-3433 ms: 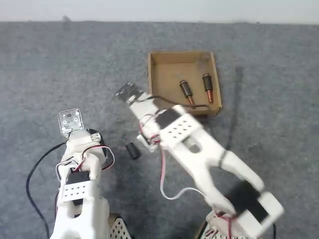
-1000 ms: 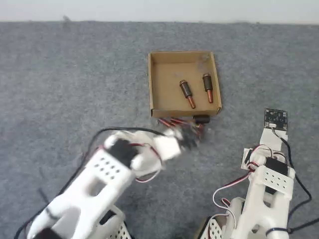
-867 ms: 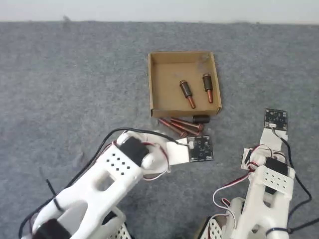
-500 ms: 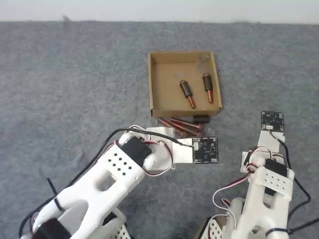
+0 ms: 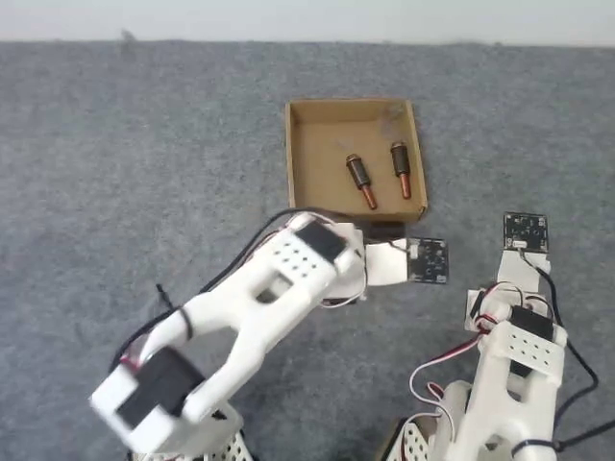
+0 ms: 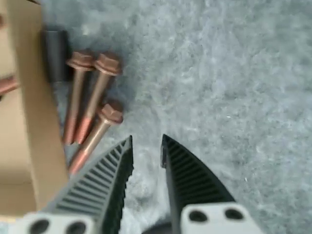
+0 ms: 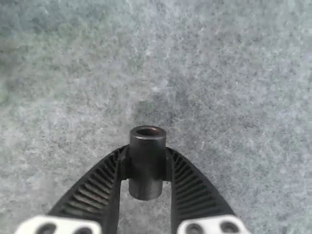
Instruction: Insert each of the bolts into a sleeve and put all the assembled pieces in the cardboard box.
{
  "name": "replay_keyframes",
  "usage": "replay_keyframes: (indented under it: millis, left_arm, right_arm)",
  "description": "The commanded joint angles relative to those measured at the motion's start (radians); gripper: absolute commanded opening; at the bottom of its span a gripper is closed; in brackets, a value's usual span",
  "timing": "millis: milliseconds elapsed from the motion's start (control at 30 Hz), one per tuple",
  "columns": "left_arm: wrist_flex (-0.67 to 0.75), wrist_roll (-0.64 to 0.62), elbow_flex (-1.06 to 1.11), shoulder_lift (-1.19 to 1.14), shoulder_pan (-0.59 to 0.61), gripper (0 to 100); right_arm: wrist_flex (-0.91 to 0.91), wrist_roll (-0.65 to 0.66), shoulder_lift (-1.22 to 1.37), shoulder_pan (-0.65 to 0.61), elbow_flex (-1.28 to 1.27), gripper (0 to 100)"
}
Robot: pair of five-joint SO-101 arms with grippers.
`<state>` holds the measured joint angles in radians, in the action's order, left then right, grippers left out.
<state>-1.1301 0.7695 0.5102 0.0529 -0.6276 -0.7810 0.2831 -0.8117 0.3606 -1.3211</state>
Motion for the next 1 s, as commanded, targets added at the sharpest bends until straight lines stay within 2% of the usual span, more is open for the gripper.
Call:
replay_keyframes:
  millis: [0,267,467,767,967]
  left_arm:
    - [0.021,0.011,-0.11,-0.068,0.037,9]
    - [0.029,0.025,-0.209,-0.204,0.094,9]
    - [0.114,0.023,-0.286,-0.374,0.098,9]
    - [0.083,0.021,-0.367,-0.43,0.161,9]
    - [0.014,0.043,-0.366,-0.427,0.155,9]
  right_arm:
    - [0.019,0.014,-0.027,0.007,0.008,0.9]
    - [0.019,0.014,-0.027,0.007,0.008,0.9]
    - [0.019,0.014,-0.027,0.007,0.008,0.9]
    - [0.021,0.015,-0.027,-0.018,0.008,0.9]
    - [0.021,0.015,-0.027,-0.018,0.008,0.9]
